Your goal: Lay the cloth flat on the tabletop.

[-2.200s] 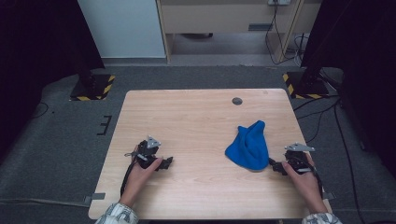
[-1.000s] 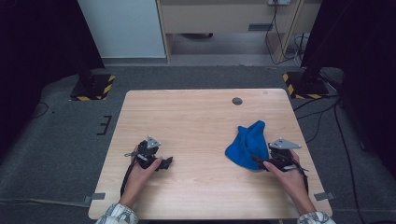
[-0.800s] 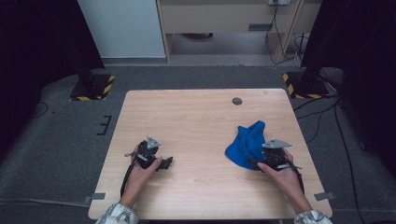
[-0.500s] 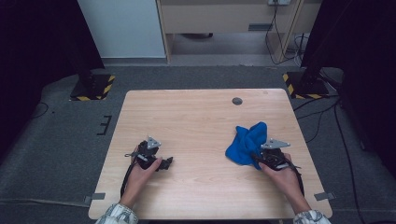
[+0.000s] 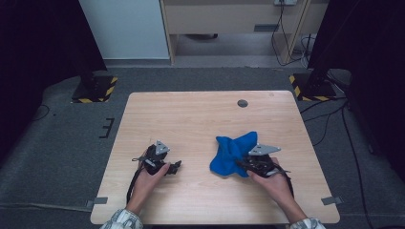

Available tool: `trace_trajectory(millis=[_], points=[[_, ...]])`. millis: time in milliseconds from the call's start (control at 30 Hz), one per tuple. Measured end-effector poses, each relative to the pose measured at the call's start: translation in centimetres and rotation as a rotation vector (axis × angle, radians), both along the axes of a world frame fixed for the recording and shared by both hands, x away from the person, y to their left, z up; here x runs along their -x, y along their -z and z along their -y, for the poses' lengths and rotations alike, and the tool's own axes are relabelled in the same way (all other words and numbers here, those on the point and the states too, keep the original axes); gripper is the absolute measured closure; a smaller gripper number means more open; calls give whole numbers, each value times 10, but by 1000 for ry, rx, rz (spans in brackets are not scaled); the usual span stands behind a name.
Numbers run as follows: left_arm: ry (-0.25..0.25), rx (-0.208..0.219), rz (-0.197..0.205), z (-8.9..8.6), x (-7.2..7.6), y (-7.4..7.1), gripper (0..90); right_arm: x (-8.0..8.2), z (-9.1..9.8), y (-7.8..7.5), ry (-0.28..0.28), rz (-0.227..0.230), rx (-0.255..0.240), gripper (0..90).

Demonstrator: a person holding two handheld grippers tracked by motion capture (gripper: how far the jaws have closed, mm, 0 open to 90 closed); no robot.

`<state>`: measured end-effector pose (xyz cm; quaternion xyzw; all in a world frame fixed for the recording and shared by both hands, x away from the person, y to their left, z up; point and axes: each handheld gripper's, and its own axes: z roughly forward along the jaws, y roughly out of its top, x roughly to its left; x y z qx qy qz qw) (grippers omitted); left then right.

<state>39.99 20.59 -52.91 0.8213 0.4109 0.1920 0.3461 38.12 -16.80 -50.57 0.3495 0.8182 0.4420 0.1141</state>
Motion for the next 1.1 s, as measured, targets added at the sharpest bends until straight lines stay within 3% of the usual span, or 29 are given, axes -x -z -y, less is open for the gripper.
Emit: trace_trajectory(millis=[100,133,167,200,300,333,367,400,433,500,533,600,700,800,833,867,900,933,967,1000,1033,1100], points=[[6,14,31,0,3,-6,118,-1,-29,2,-49,-13,5,788],[10,27,49,1,4,-9,132,-4,-49,4,-66,-37,4,779],[10,27,49,1,4,-9,134,-4,-49,4,-66,-37,4,779],[12,28,50,1,5,-10,135,-9,-68,8,-71,-63,13,754],[18,36,43,1,7,-10,140,-15,-84,12,-50,-80,40,699],[27,32,41,2,8,-10,145,-21,-95,17,-27,-80,73,593],[27,32,41,2,8,-10,145,-21,-95,17,-27,-80,73,593],[31,30,46,3,8,-10,145,-25,-102,21,-3,-72,111,474],[31,30,46,3,8,-10,144,-25,-102,21,-3,-72,111,474],[41,32,57,4,8,-11,142,-25,-103,20,-1,-59,124,344],[49,38,64,5,9,-12,138,-22,-101,15,-1,-32,128,258],[53,41,65,6,10,-13,136,-17,-95,8,-4,-9,107,196],[53,49,68,6,12,-13,136,-12,-88,0,0,22,90,159],[38,63,70,0,21,-15,136,0,-61,-11,2,56,85,144],[38,63,70,0,21,-15,136,0,-61,-11,2,56,85,144],[31,66,67,-2,24,-14,136,3,-42,-11,22,63,104,214],[28,68,65,-3,26,-13,136,3,-42,-11,22,63,104,214],[30,65,63,-5,28,-13,141,4,-24,-6,42,65,109,333],[30,65,63,-5,28,-13,143,4,-24,-6,42,65,109,333],[30,66,64,-5,28,-14,152,0,-10,1,63,58,114,460],[30,66,64,-5,28,-14,171,0,-10,1,63,58,114,460],[27,63,59,-5,27,-14,181,-9,-1,8,82,49,125,543]])
